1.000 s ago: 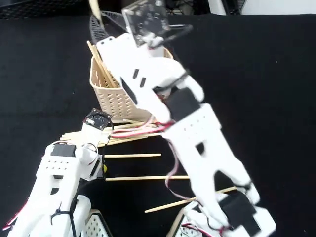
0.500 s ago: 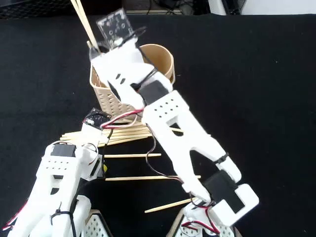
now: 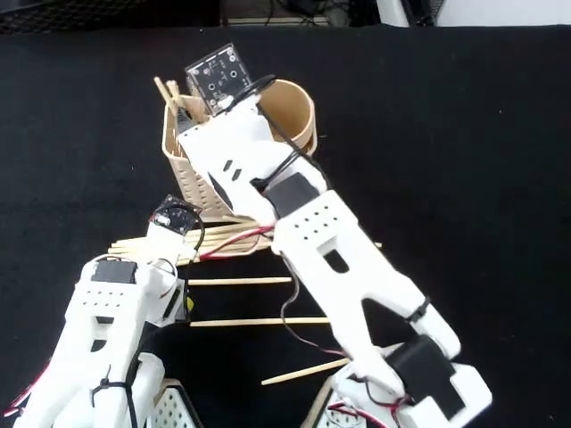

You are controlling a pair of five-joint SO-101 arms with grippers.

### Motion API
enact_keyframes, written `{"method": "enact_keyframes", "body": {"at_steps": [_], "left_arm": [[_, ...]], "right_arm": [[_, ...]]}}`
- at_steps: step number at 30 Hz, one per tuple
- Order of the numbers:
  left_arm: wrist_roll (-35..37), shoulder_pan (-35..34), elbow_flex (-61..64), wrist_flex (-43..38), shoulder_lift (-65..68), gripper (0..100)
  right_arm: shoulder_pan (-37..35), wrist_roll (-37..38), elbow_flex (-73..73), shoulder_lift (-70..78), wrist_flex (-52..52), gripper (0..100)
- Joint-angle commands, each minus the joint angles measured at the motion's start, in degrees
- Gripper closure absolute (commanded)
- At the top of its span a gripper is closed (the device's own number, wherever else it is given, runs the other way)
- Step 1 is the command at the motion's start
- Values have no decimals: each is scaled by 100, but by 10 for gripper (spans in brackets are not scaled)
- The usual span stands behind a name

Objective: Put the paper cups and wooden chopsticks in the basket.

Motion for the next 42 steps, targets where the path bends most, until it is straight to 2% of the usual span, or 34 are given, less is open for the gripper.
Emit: {"method": "enact_keyframes", "body": {"at_steps": [1, 6, 9, 14, 18, 21, 24, 27, 29, 31, 37, 42], "left_arm": [[9, -75, -22, -70, -114, 770], [18, -31, -40, -62, -114, 770], [35, -22, -84, -35, -114, 770], [35, -4, -84, -35, -114, 770], [35, -4, -84, -35, -114, 770], [35, -4, -84, -35, -114, 770], [35, -4, -84, -35, -114, 770], [35, -4, -57, -35, -114, 770], [35, -4, -57, -35, -114, 770], [35, -4, -66, -35, -114, 770], [35, -13, -48, -62, -114, 770], [35, -13, -48, -70, -114, 770]], "right_arm": [[-70, -9, -488, -593, 352, 827], [-70, -9, -919, -1692, 1837, 828], [273, 202, -1086, -2484, 2980, 828], [1793, 879, -927, -3670, 4413, 828], [3024, 1336, -13, -4259, 5398, 828], [3754, 2163, 1437, -4215, 5319, 828], [4325, 3332, 2870, -3925, 4765, 828], [4897, 4607, 3670, -3679, 4545, 834], [5319, 5424, 3855, -3618, 4545, 888], [5741, 6101, 3899, -3618, 4545, 988], [6866, 8114, 3890, -3609, 5530, 986], [7701, 9398, 3908, -3591, 6127, 986]]}}
